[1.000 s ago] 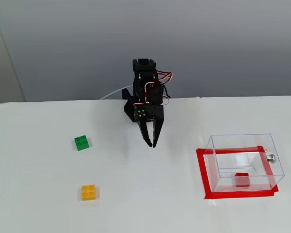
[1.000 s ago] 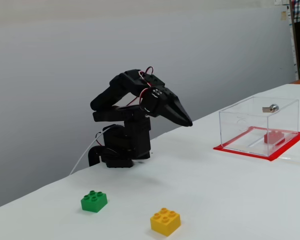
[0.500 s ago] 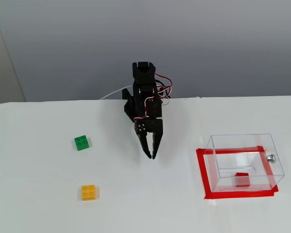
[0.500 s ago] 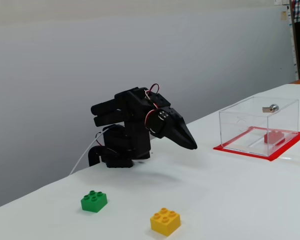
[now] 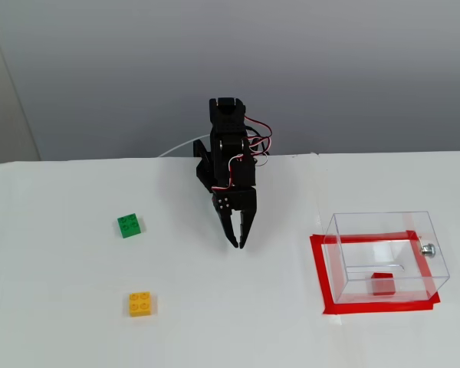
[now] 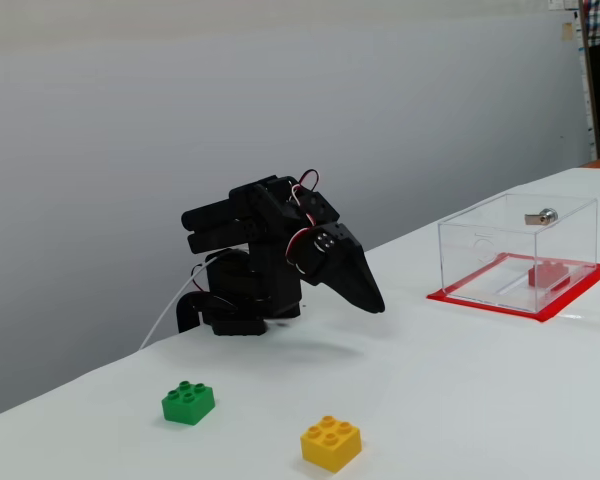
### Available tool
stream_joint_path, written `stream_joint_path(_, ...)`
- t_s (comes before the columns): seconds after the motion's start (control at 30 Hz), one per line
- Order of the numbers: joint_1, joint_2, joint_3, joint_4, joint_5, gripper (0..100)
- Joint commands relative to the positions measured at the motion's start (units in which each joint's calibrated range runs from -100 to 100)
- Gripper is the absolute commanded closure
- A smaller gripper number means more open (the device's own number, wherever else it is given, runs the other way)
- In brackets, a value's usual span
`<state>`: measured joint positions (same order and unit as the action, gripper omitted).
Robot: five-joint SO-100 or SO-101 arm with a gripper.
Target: Pick the red lego brick and place it into the transparent box
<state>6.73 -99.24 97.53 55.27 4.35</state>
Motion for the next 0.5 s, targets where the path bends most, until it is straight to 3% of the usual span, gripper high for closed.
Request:
stream_joint_path(0.0, -0.11, -0.68, 0.03, 2.26, -0.12, 99)
stream_joint_path(0.47, -0.19, -0.68, -4.4, 15.92, -4.09, 99)
